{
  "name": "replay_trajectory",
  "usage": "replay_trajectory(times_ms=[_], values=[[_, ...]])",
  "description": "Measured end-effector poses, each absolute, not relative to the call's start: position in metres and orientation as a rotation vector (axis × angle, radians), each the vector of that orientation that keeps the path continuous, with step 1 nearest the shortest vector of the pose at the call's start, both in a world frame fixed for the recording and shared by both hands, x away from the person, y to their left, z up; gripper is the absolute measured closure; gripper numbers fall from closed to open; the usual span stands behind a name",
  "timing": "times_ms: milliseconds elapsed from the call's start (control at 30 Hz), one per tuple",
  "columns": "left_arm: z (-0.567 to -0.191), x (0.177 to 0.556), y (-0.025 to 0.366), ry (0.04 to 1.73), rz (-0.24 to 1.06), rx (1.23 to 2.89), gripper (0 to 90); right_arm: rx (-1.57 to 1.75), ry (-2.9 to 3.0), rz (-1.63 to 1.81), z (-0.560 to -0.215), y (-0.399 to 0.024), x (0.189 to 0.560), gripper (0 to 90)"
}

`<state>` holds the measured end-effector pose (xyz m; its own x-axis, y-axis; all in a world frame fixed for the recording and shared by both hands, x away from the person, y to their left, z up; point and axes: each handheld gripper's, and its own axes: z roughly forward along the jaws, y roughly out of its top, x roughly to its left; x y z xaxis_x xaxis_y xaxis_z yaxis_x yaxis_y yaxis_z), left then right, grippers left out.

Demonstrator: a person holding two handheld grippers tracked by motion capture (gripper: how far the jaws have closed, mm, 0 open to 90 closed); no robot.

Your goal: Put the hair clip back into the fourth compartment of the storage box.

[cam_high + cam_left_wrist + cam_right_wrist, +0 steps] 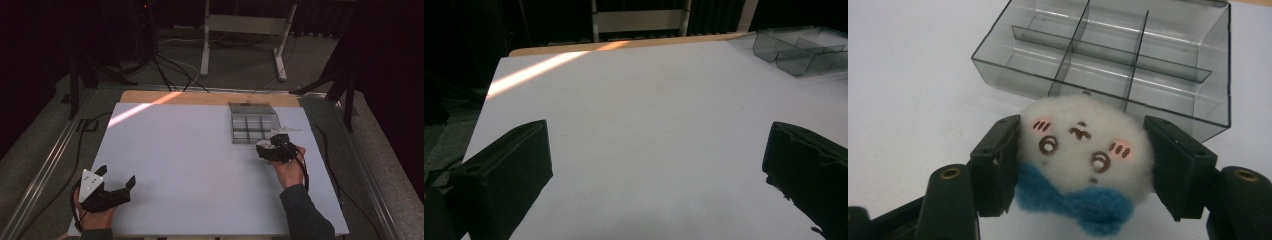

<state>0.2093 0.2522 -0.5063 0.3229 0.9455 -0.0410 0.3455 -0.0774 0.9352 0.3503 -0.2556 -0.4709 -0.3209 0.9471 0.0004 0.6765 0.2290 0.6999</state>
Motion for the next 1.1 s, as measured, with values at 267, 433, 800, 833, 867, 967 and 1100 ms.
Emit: replay_trajectory(times_ms=[267,433,800,833,867,967,1100], values=[[-0.506,0.209,0.253,1.196,0.779,1.615,0.6,1.472,2.084,0.854,-0.461,-0.256,0.353,33.9],[-0.506,0.209,0.253,1.196,0.779,1.616,0.6,1.472,2.080,0.859,-0.458,-0.258,0.356,33.8],[-0.506,0.209,0.252,1.196,0.779,1.618,0.6,1.461,2.063,0.874,-0.450,-0.262,0.361,33.9],[-0.506,0.209,0.252,1.196,0.778,1.618,0.6,1.461,2.060,0.880,-0.449,-0.262,0.361,33.8],[-0.506,0.209,0.252,1.196,0.778,1.617,0.6,1.461,2.059,0.882,-0.449,-0.262,0.362,33.8],[-0.506,0.209,0.253,1.197,0.779,1.614,0.6,1.455,2.061,0.875,-0.448,-0.261,0.364,33.8],[-0.506,0.209,0.253,1.198,0.779,1.610,0.6,1.439,2.060,0.872,-0.445,-0.261,0.367,33.8]])
